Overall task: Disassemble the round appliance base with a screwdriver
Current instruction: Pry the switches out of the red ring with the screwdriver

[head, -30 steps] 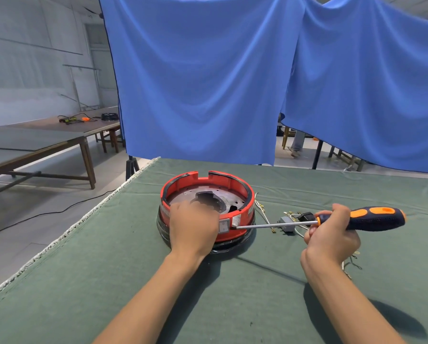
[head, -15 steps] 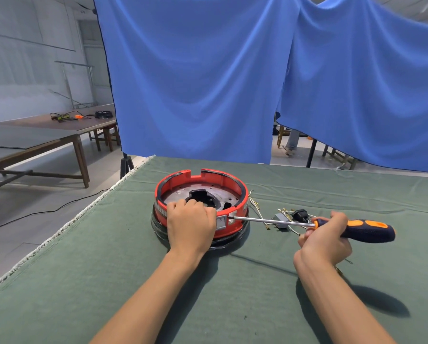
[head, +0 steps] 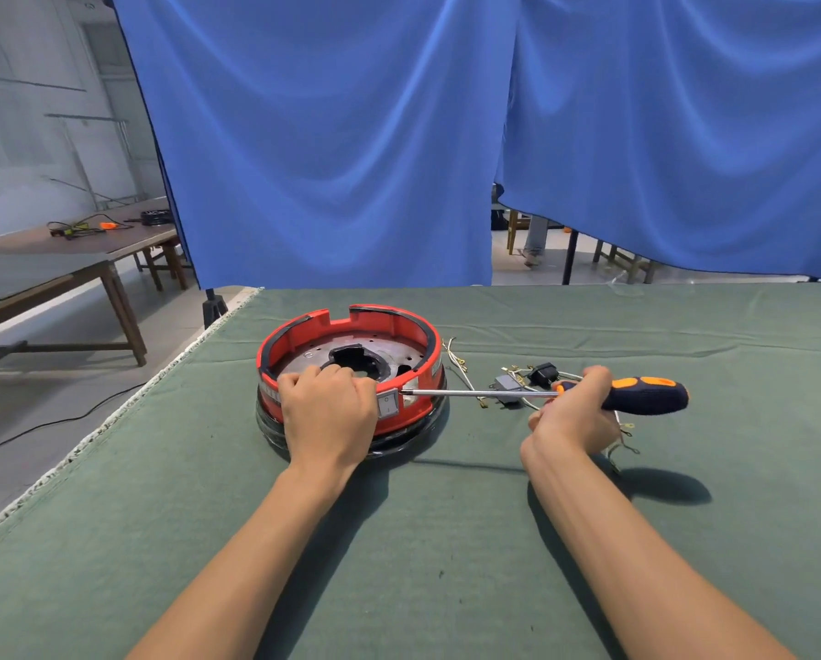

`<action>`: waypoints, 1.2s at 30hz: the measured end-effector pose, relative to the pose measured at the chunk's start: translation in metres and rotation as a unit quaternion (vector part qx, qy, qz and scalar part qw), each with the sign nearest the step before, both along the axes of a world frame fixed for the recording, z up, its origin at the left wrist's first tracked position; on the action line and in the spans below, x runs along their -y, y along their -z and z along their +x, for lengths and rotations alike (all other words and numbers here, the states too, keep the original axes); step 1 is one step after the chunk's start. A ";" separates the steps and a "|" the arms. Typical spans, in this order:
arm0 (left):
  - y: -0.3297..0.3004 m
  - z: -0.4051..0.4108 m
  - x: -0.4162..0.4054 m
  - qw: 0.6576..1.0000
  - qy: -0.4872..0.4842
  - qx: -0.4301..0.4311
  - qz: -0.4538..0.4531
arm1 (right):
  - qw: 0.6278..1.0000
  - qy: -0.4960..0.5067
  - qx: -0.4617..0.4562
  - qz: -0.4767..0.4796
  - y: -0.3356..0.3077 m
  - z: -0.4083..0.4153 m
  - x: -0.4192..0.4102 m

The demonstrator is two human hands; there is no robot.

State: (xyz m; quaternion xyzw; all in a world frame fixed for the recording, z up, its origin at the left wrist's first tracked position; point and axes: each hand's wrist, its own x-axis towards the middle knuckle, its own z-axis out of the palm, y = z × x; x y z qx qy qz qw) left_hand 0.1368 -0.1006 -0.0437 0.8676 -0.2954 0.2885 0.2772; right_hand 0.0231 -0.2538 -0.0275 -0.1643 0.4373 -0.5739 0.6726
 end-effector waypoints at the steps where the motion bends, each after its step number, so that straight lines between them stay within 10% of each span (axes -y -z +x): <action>1: 0.000 0.000 0.000 1.000 0.000 -0.001 0.003 | 1.000 0.001 0.002 0.001 0.000 0.001 0.001; 21: 0.004 0.006 -0.003 1.000 0.015 0.001 -0.012 | 0.960 -0.088 -0.068 -0.258 -0.028 0.021 -0.014; 33: -0.004 -0.027 0.006 0.963 0.222 0.141 0.064 | 0.828 -0.348 -0.216 -0.384 -0.058 -0.035 -0.014; 36: -0.006 -0.027 0.006 0.964 0.216 0.150 0.036 | 0.724 -0.457 -0.368 -0.363 -0.071 -0.055 -0.016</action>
